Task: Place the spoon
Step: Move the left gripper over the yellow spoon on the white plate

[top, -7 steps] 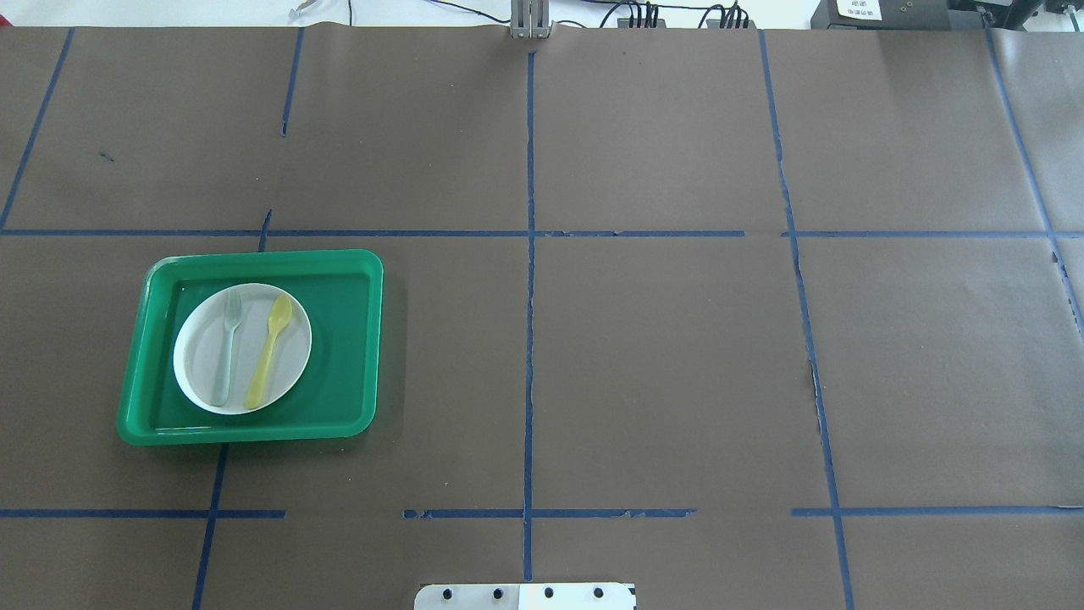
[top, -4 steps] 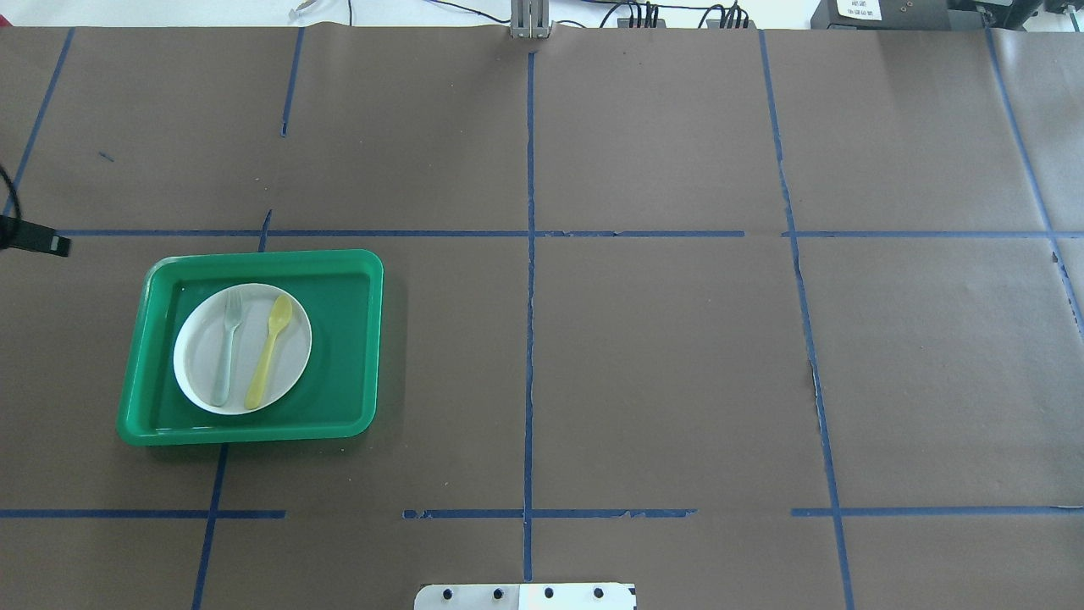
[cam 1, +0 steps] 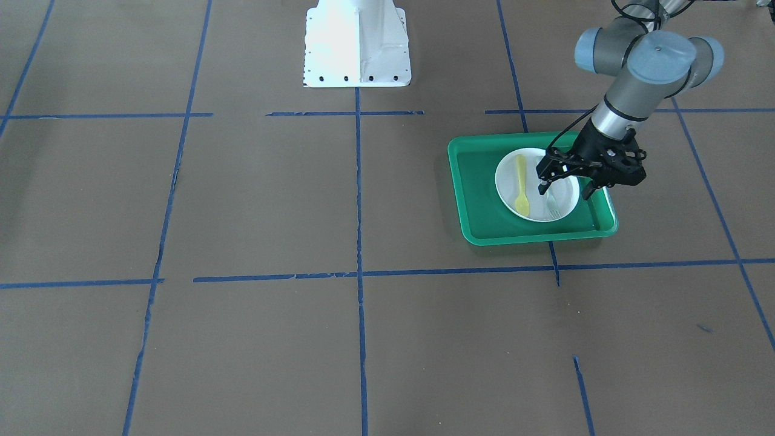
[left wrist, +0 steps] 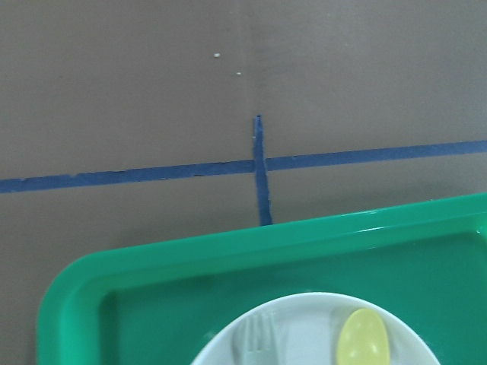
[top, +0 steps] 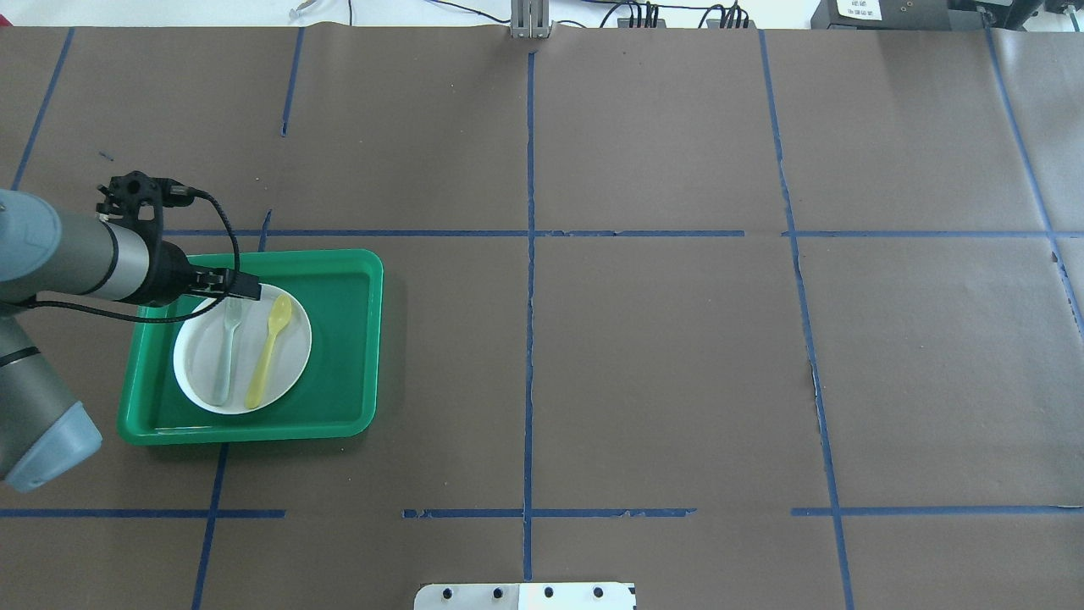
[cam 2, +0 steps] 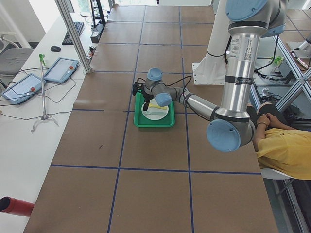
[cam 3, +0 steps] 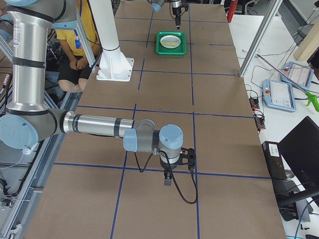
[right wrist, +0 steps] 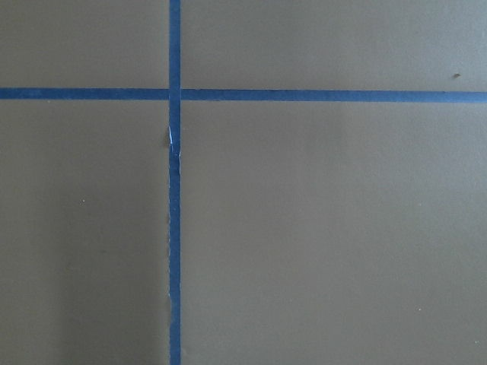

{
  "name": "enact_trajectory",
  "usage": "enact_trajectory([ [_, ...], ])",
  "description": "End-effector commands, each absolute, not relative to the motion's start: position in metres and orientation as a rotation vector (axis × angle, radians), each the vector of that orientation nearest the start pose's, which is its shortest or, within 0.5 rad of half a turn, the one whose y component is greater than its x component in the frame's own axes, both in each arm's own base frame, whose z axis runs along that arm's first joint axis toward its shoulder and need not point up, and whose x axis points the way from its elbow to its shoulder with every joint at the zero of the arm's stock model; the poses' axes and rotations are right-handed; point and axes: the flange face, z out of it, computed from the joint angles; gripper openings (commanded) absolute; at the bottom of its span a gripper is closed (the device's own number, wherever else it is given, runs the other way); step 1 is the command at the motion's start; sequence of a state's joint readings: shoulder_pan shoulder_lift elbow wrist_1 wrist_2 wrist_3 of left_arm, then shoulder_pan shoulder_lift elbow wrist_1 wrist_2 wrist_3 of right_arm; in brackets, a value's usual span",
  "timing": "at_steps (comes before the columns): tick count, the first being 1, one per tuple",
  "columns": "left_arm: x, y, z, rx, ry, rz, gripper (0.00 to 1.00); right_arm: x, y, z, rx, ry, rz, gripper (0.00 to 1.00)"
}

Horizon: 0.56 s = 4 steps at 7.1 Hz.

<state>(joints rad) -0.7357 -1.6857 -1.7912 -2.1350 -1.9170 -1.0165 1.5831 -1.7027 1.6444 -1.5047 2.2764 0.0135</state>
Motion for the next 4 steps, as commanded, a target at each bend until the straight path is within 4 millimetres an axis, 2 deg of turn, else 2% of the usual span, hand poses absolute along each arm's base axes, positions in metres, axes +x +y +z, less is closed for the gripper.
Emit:
enact_trajectory([
  [1, 0.376, -0.437, 0.433, 0.273, 0.898, 0.001, 0.63, 0.074, -0.435, 0.682, 0.007, -0.706, 0.022, 1.00],
  [2, 0.383, -0.436, 0.437, 0.265, 0.893, 0.007, 0.59, 0.074, -0.435, 0.682, 0.007, -0.706, 0.022, 1.00],
  [4, 0.390, -0.428, 0.435, 0.255, 0.900, 0.025, 0.59, 0.074, -0.435, 0.682, 0.007, -0.706, 0.022, 1.00],
])
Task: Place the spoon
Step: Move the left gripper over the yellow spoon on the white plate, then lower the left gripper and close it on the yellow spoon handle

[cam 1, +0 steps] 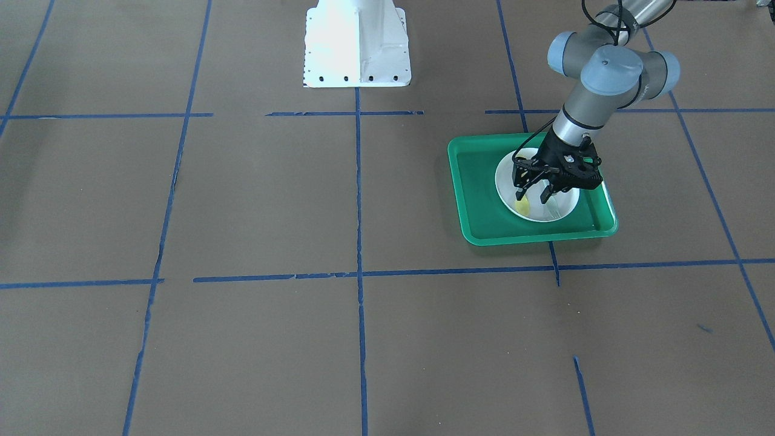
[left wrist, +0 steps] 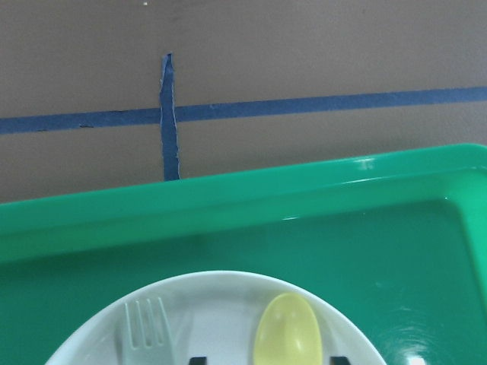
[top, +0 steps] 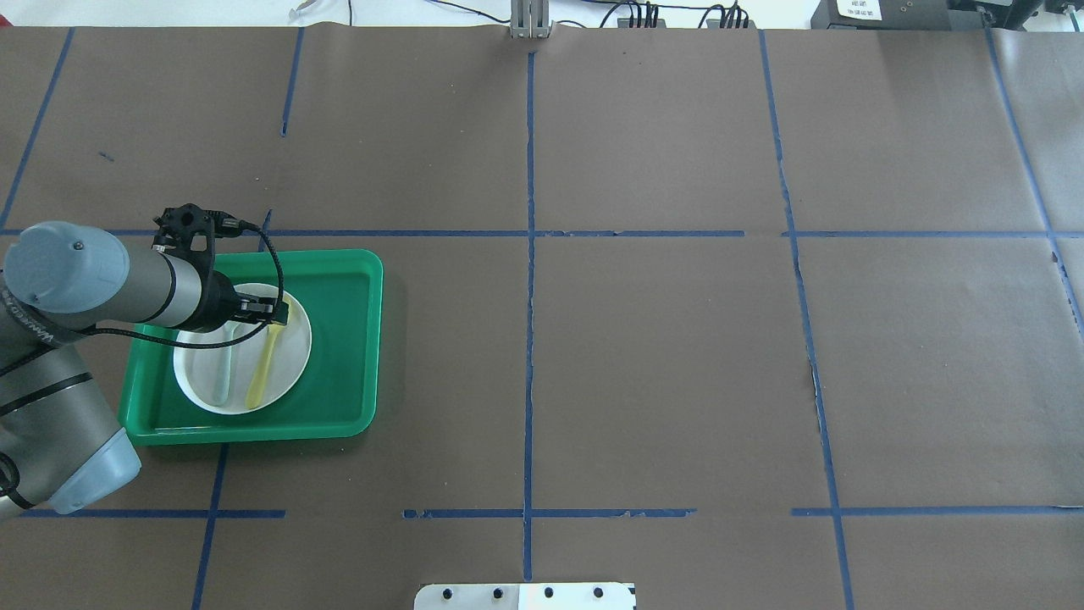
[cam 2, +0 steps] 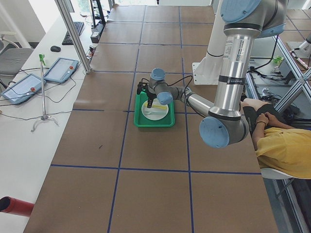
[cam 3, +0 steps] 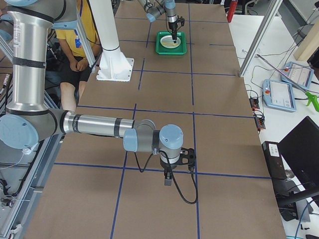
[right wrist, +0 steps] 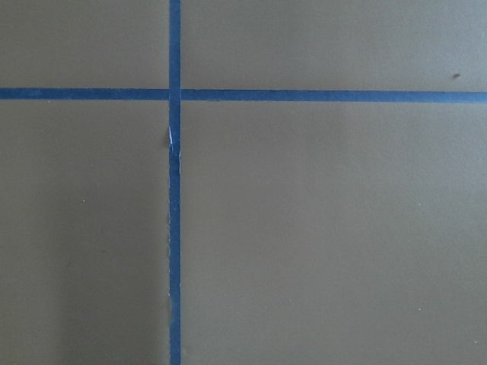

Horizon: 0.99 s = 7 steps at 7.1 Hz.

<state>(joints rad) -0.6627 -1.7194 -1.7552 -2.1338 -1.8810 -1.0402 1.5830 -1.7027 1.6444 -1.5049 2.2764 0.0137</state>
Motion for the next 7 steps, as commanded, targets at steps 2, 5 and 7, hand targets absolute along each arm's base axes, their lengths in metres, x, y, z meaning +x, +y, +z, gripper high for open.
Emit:
enact_trajectory([
  [2, 0.398, -0.420, 0.436, 0.242, 0.901, 0.042, 0.59, 0.074, -0.435, 0.682, 0.007, -0.706, 0.022, 1.00],
  [5, 0.401, -0.413, 0.442, 0.228, 0.895, 0.053, 0.51, 0.074, -0.435, 0.682, 0.007, -0.706, 0.022, 1.00],
  [7, 0.401, -0.412, 0.445, 0.223, 0.889, 0.053, 0.24, 0.074, -0.435, 0.682, 0.009, -0.706, 0.020, 1.00],
])
